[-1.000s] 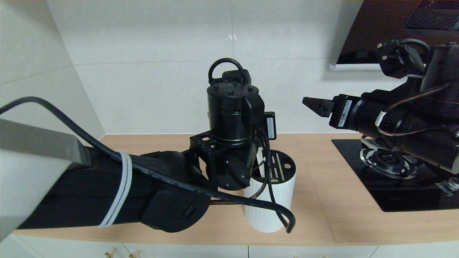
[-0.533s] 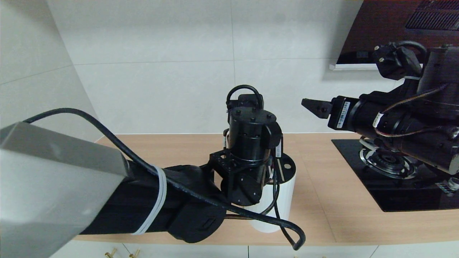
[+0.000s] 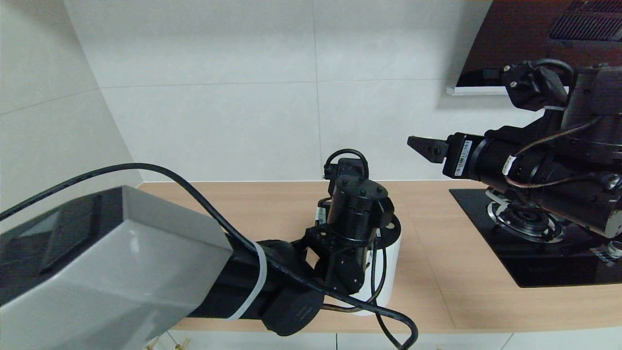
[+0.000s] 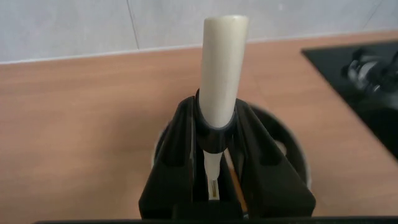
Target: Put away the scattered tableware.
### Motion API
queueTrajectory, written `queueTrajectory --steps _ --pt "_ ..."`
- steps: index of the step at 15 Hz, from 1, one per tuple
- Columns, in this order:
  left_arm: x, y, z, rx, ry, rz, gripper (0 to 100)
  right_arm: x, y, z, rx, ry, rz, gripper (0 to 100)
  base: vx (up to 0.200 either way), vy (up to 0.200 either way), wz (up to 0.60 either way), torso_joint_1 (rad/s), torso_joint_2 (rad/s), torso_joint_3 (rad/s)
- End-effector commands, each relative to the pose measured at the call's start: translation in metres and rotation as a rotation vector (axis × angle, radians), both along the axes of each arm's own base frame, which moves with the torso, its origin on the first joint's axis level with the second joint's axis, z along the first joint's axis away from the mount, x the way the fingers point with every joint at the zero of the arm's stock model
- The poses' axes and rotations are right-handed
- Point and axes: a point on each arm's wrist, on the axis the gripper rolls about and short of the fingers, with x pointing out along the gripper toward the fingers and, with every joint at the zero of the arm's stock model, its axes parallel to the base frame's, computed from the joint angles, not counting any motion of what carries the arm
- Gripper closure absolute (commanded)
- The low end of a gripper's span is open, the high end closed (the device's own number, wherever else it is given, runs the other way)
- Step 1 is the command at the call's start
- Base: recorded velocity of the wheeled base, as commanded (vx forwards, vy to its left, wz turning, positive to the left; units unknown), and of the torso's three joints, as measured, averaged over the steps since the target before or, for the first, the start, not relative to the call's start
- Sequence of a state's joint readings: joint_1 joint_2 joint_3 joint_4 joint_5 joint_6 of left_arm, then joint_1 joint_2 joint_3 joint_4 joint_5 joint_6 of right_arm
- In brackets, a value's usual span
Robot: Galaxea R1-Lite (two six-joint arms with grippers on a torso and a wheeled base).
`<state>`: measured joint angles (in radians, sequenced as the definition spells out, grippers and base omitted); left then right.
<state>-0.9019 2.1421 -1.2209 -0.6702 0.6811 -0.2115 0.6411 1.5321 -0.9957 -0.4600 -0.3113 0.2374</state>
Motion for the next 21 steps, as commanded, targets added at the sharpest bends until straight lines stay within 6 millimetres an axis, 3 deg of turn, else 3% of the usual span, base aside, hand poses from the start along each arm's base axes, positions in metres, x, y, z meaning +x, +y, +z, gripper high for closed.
queueTrajectory --steps 1,7,8,17,18,19,20,21 --pt "0.0 -0.003 -0.01 0.018 0.016 -0.004 100 0.001 0.001 -0.001 -0.002 0.003 0.0 0 0.0 0.0 0.0 0.0 0.0 0.0" --pt "-0.001 -0.003 -0.01 0.016 0.017 -0.005 100 0.001 0.001 -0.003 -0.004 0.006 0.0 0 0.0 0.0 0.0 0.0 0.0 0.0" --pt "-0.001 -0.003 -0.01 0.016 0.017 -0.005 0 0.001 0.001 -0.003 -0.004 0.006 0.0 0 0.0 0.0 0.0 0.0 0.0 0.0" --pt "-0.002 0.0 -0.001 0.001 0.002 0.008 0 0.001 0.001 -0.003 -0.006 0.009 0.0 0 0.0 0.0 0.0 0.0 0.0 0.0" --pt "-0.005 0.004 0.011 -0.018 -0.018 0.022 0 0.0 0.0 -0.002 -0.004 0.005 0.0 0 0.0 0.0 0.0 0.0 0.0 0.0" --pt "-0.016 0.018 0.042 -0.072 -0.059 0.022 0 -0.002 -0.002 0.002 0.005 -0.006 0.002 0 0.0 0.0 0.0 0.0 0.0 0.0" --pt "-0.024 0.028 0.059 -0.102 -0.08 0.014 0 -0.004 -0.003 0.003 0.008 -0.011 0.002 0 0.0 0.0 0.0 0.0 0.0 0.0" --pt "-0.04 0.05 0.087 -0.155 -0.112 -0.025 0 -0.006 -0.004 0.006 0.014 -0.018 0.002 0 0.0 0.0 0.0 0.0 0.0 0.0"
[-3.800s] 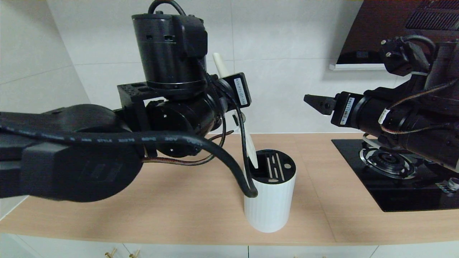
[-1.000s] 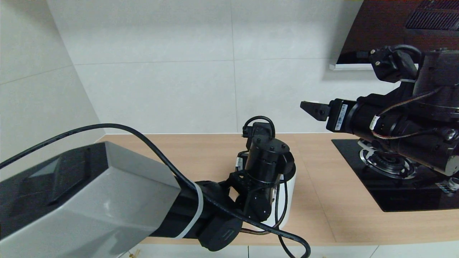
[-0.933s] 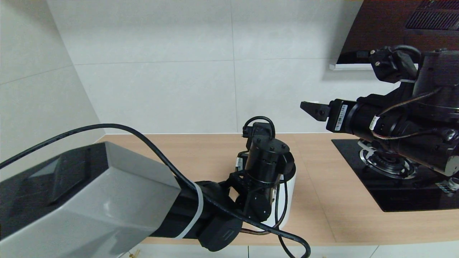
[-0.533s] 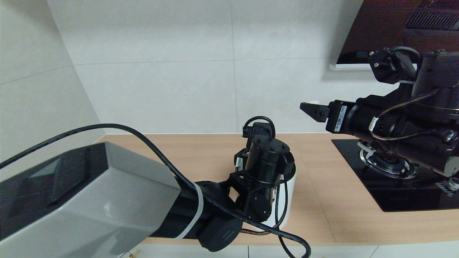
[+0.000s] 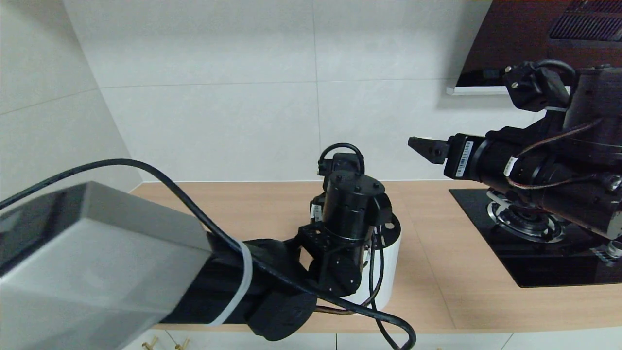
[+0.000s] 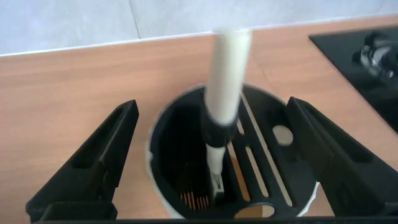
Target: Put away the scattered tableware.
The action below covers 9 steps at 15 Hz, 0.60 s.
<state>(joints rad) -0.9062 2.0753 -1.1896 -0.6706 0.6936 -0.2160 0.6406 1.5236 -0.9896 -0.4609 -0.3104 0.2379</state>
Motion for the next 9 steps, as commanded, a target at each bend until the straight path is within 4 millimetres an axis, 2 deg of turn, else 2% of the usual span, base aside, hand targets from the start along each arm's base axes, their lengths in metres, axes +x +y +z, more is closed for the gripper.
queueTrajectory --steps 1,3,4,5,7,8,9 --pt "-0.046 0.062 0.089 -0.164 -0.119 -0.083 0 -0.006 -0.006 0.009 0.018 -0.027 -0.005 0 0.0 0.0 0.0 0.0 0.0 0.0" --pt "-0.07 0.112 0.121 -0.203 -0.184 -0.169 0 -0.015 -0.02 0.023 0.039 -0.07 -0.028 0 0.0 0.0 0.0 0.0 0.0 0.0" --pt "-0.075 0.127 0.126 -0.199 -0.198 -0.18 0 -0.019 -0.026 0.026 0.038 -0.084 -0.038 0 0.0 0.0 0.0 0.0 0.0 0.0" --pt "-0.088 0.157 0.136 -0.208 -0.227 -0.18 0 -0.028 -0.039 0.032 0.042 -0.114 -0.063 0 0.0 0.0 0.0 0.0 0.0 0.0" --pt "-0.104 0.196 0.136 -0.203 -0.242 -0.111 0 -0.044 -0.063 0.028 0.039 -0.121 -0.103 0 0.0 0.0 0.0 0.0 0.0 0.0" --pt "-0.127 0.223 0.134 -0.206 -0.261 -0.071 0 -0.061 -0.081 0.018 0.025 -0.119 -0.112 0 0.0 0.0 0.0 0.0 0.0 0.0" --pt "-0.139 0.236 0.132 -0.203 -0.264 -0.049 0 -0.07 -0.09 0.01 0.012 -0.114 -0.122 0 0.0 0.0 0.0 0.0 0.0 0.0"
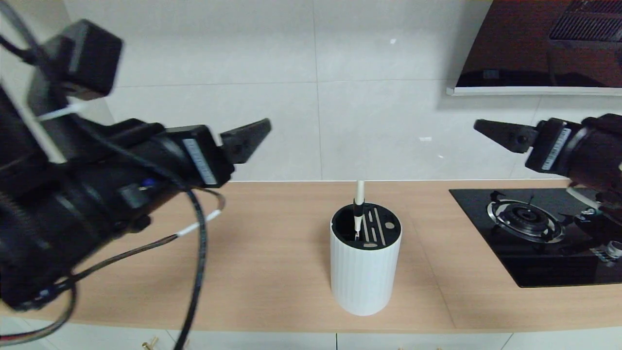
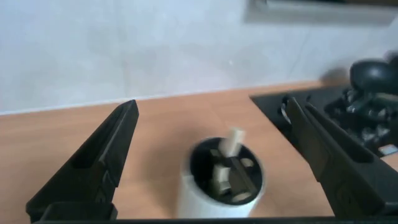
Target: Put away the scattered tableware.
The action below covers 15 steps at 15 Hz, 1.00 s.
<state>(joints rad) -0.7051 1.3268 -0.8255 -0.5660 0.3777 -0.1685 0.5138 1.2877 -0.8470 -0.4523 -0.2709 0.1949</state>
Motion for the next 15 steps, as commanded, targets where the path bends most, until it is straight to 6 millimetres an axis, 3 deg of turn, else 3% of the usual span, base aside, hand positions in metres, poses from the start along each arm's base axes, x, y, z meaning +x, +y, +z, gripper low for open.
queueTrajectory --steps 1,2,3,4,5,9,10,11,12,15 --pt "-0.073 0.081 -0.001 -0.032 -0.065 0.103 0 -0.053 -0.045 -0.02 -0.016 -0.033 -0.072 0 0.0 0.0 0.0 0.0 0.0 0.0" --pt "-0.095 0.099 -0.012 -0.018 -0.05 0.138 0 -0.077 -0.058 -0.032 -0.016 -0.051 -0.082 0 0.0 0.0 0.0 0.0 0.0 0.0" --pt "-0.095 0.099 -0.012 -0.018 -0.05 0.138 0 -0.077 -0.058 -0.032 -0.016 -0.051 -0.082 0 0.0 0.0 0.0 0.0 0.0 0.0" --pt "-0.134 0.125 -0.03 -0.003 -0.041 0.178 0 -0.121 -0.076 -0.052 -0.006 -0.122 -0.067 0 0.0 0.0 0.0 0.0 0.0 0.0" --pt "-0.156 0.135 -0.037 -0.006 -0.053 0.183 0 -0.142 -0.085 -0.059 -0.022 -0.164 -0.079 0 0.0 0.0 0.0 0.0 0.0 0.0" --pt "-0.211 0.15 -0.063 0.007 -0.091 0.312 0 -0.21 -0.109 -0.083 -0.063 -0.22 -0.209 0 0.0 0.0 0.0 0.0 0.0 0.0" --pt "-0.215 0.151 -0.065 0.005 -0.096 0.319 0 -0.215 -0.11 -0.085 -0.066 -0.222 -0.214 0 0.0 0.0 0.0 0.0 0.0 0.0" --pt "-0.231 0.152 -0.08 0.013 -0.085 0.354 0 -0.233 -0.113 -0.099 -0.084 -0.204 -0.255 0 0.0 0.0 0.0 0.0 0.0 0.0" --pt "-0.238 0.152 -0.09 0.02 -0.074 0.37 0 -0.238 -0.112 -0.108 -0.095 -0.182 -0.284 0 0.0 0.0 0.0 0.0 0.0 0.0" --pt "-0.236 0.148 -0.103 0.041 -0.039 0.488 0 -0.226 -0.106 -0.134 -0.112 -0.077 -0.391 0 0.0 0.0 0.0 0.0 0.0 0.0"
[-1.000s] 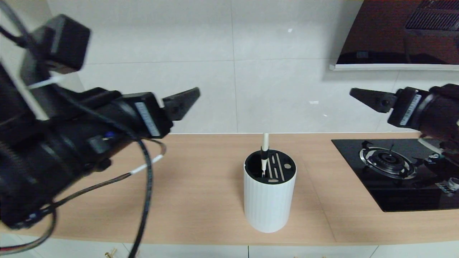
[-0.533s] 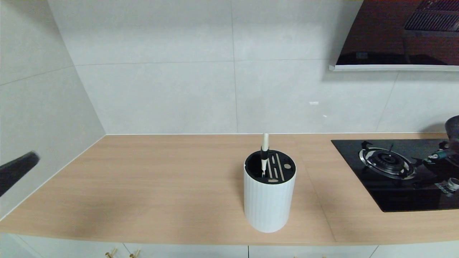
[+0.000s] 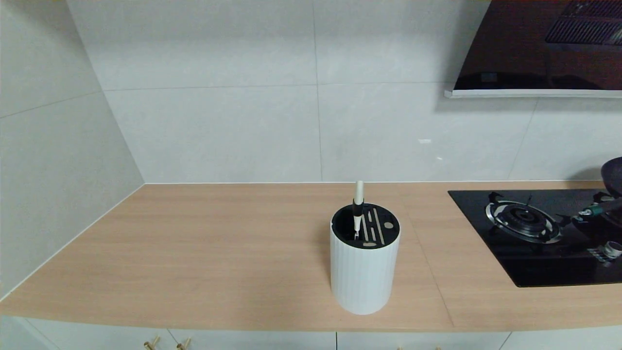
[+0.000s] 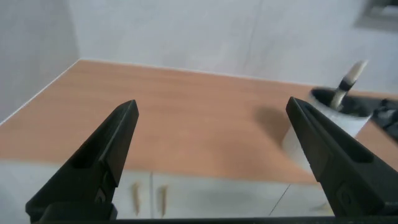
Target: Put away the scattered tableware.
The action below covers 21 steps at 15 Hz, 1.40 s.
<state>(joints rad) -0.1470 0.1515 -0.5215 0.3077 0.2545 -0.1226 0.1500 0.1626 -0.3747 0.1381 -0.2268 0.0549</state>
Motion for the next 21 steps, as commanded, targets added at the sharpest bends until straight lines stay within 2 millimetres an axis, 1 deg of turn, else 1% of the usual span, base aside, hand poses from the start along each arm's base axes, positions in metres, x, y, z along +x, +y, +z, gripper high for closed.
queueTrajectory --steps 1,3,4,5,6,7,8,10,11,12,13,16,17,19,21 --pt "-0.009 -0.003 -0.008 -0.007 -0.048 0.103 0 0.001 0.001 -0.024 0.019 -0.015 -0.095 0 0.0 0.0 0.0 0.0 0.0 0.0" --pt "-0.016 -0.009 -0.014 0.02 -0.077 0.139 0 0.004 0.004 -0.033 0.02 -0.068 -0.163 0 0.0 0.0 0.0 0.0 0.0 0.0" --pt "-0.012 -0.01 -0.025 0.058 -0.049 0.151 0 0.0 0.007 -0.047 -0.008 -0.109 -0.107 0 0.0 0.0 0.0 0.0 0.0 0.0" --pt "-0.009 -0.01 -0.028 0.057 -0.049 0.162 0 0.006 0.007 -0.06 -0.012 -0.069 -0.092 0 0.0 0.0 0.0 0.0 0.0 0.0" --pt "-0.007 -0.009 -0.037 0.066 -0.043 0.149 0 0.01 0.007 -0.066 -0.01 -0.075 -0.107 0 0.0 0.0 0.0 0.0 0.0 0.0" --pt "0.001 -0.009 -0.052 0.082 0.011 0.14 0 0.014 0.007 -0.075 -0.02 -0.086 -0.098 0 0.0 0.0 0.0 0.0 0.0 0.0" --pt "0.011 -0.009 -0.065 0.094 0.031 0.138 0 0.014 0.008 -0.075 -0.03 -0.084 -0.052 0 0.0 0.0 0.0 0.0 0.0 0.0" --pt "0.022 -0.01 -0.076 0.128 -0.023 0.11 0 0.015 0.01 -0.076 -0.044 -0.069 0.016 0 0.0 0.0 0.0 0.0 0.0 0.0" --pt "0.034 -0.011 -0.096 0.207 -0.042 0.047 0 0.015 0.01 -0.084 -0.063 0.011 0.035 0 0.0 0.0 0.0 0.0 0.0 0.0" --pt "0.034 -0.012 -0.097 0.218 -0.034 0.041 0 0.015 0.01 -0.086 -0.071 0.027 0.036 0 0.0 0.0 0.0 0.0 0.0 0.0" --pt "0.035 -0.012 -0.104 0.208 0.029 0.024 0 0.015 0.01 -0.086 -0.075 0.026 0.036 0 0.0 0.0 0.0 0.0 0.0 0.0" --pt "0.035 -0.013 -0.108 0.135 0.057 -0.055 0 0.016 0.01 -0.086 -0.081 0.027 0.042 0 0.0 0.0 0.0 0.0 0.0 0.0" --pt "0.035 -0.014 -0.109 0.129 0.063 -0.07 0 0.016 0.01 -0.086 -0.118 0.028 0.038 0 0.0 0.0 0.0 0.0 0.0 0.0" --pt "0.035 -0.014 -0.109 0.139 0.064 -0.072 0 0.015 0.009 -0.085 -0.147 0.034 -0.044 0 0.0 0.0 0.0 0.0 0.0 0.0" --pt "0.035 -0.014 -0.109 0.139 0.064 -0.072 0 0.015 0.008 -0.085 -0.148 0.034 -0.052 0 0.0 0.0 0.0 0.0 0.0 0.0"
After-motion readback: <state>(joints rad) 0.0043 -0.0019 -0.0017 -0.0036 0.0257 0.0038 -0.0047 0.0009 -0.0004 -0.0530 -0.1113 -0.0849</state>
